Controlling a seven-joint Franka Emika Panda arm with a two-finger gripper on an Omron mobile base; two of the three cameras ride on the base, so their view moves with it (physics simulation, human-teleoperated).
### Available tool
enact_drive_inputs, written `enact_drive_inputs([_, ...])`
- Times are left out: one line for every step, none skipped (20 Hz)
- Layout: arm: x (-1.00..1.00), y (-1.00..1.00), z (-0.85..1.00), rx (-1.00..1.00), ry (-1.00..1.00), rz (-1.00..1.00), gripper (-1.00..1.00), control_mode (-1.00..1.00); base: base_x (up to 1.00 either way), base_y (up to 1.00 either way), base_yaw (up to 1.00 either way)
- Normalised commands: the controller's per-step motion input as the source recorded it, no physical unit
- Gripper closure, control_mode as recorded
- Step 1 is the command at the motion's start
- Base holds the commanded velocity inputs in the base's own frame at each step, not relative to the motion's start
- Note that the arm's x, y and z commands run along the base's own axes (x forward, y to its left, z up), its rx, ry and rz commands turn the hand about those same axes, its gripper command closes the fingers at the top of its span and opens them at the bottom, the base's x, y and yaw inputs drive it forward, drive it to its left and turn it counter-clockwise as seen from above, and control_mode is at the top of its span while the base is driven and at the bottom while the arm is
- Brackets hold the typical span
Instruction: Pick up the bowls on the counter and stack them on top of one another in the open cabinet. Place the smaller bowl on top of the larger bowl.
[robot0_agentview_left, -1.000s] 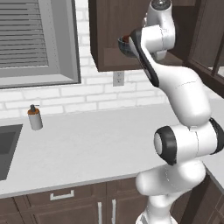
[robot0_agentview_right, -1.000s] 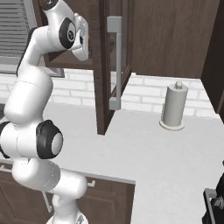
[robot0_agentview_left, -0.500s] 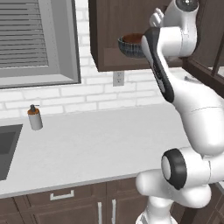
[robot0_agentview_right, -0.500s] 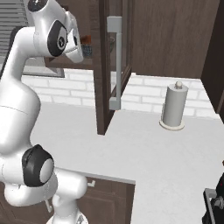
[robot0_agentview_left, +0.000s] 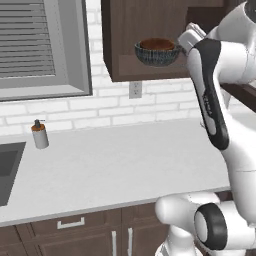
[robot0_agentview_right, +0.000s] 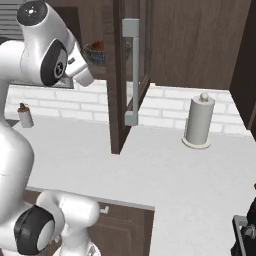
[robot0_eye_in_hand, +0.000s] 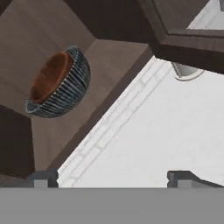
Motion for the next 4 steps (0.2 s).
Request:
enact_drive_inputs([-1.00,0.00,-0.19,-0.15,0.00,0.19,-1.00,-1.00,0.00,0.00,0.00])
enact_drive_inputs([-1.00,0.00,-0.05,-0.18,0.00,0.17,-1.00,-1.00,0.00,0.00,0.00])
enact_drive_inputs([-1.00,0.00,-0.04,-0.21,0.00,0.15,-1.00,-1.00,0.00,0.00,0.00])
enact_drive_inputs([-0.89,0.30,0.00,-0.33,0.00,0.12,-1.00,-1.00,0.00,0.00,0.00])
